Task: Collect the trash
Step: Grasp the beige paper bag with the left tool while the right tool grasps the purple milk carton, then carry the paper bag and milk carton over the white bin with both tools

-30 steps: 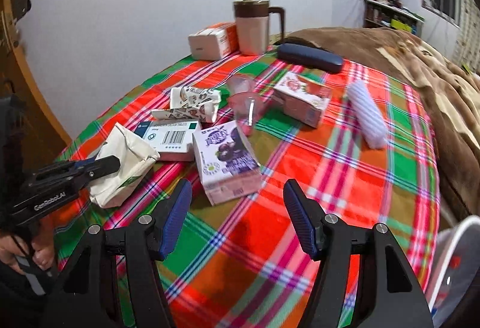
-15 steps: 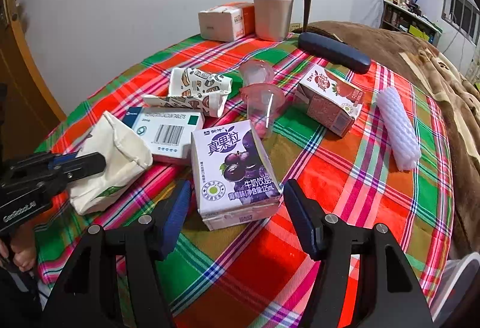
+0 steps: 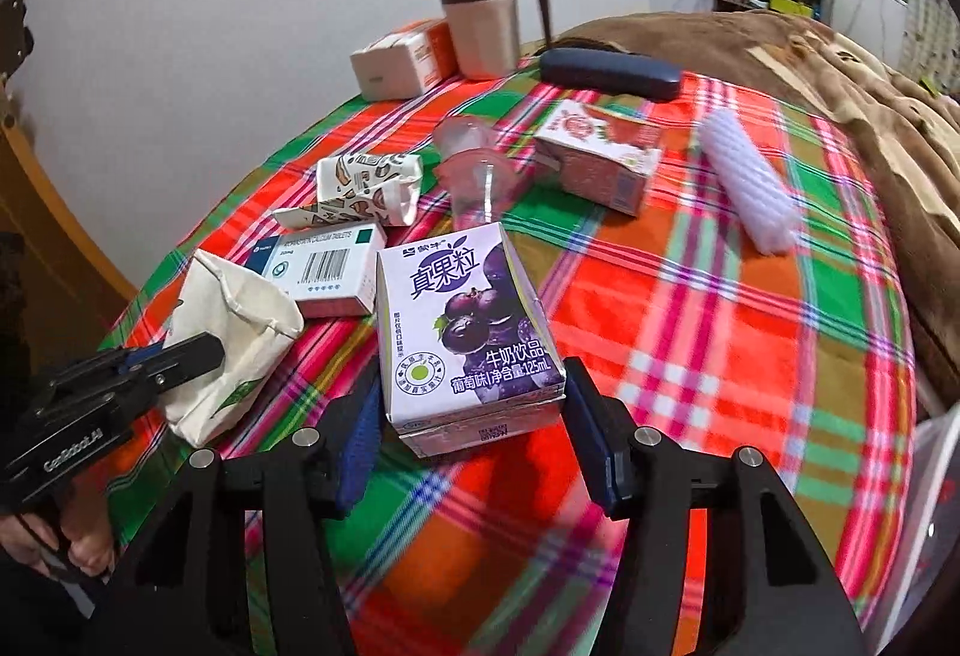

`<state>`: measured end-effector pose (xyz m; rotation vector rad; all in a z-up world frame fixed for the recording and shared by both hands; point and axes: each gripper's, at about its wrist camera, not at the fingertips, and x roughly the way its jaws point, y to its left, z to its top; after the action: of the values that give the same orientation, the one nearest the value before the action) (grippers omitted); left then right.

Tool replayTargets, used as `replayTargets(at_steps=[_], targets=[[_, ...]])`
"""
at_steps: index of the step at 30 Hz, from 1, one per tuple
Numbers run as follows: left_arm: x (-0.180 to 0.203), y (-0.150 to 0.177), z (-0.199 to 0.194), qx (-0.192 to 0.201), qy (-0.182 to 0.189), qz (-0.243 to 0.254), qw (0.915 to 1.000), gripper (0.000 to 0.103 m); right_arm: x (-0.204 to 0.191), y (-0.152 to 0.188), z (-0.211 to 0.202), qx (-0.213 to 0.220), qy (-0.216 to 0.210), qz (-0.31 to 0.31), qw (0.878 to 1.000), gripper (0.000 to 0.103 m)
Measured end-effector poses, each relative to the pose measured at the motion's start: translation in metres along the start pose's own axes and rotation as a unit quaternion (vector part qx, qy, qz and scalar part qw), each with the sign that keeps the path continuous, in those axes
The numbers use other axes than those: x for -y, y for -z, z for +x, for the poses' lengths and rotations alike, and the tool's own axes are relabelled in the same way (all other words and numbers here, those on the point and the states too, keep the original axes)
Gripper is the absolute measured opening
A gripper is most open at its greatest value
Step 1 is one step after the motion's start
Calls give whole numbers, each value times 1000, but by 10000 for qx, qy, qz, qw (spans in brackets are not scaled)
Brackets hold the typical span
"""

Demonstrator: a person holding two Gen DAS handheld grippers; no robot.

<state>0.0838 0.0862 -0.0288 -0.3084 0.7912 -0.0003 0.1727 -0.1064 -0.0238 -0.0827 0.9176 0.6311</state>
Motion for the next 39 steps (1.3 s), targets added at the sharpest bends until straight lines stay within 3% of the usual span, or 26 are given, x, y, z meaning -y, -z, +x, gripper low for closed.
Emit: replayTargets(at_steps=[19,39], targets=[[82,14,-5,-187,458,815,9954,10,45,52,-75,450,368,774,9953,58],[211,14,19,-384,1285,1795,9746,10,121,106,-139,839,1205,1796,9727,58]])
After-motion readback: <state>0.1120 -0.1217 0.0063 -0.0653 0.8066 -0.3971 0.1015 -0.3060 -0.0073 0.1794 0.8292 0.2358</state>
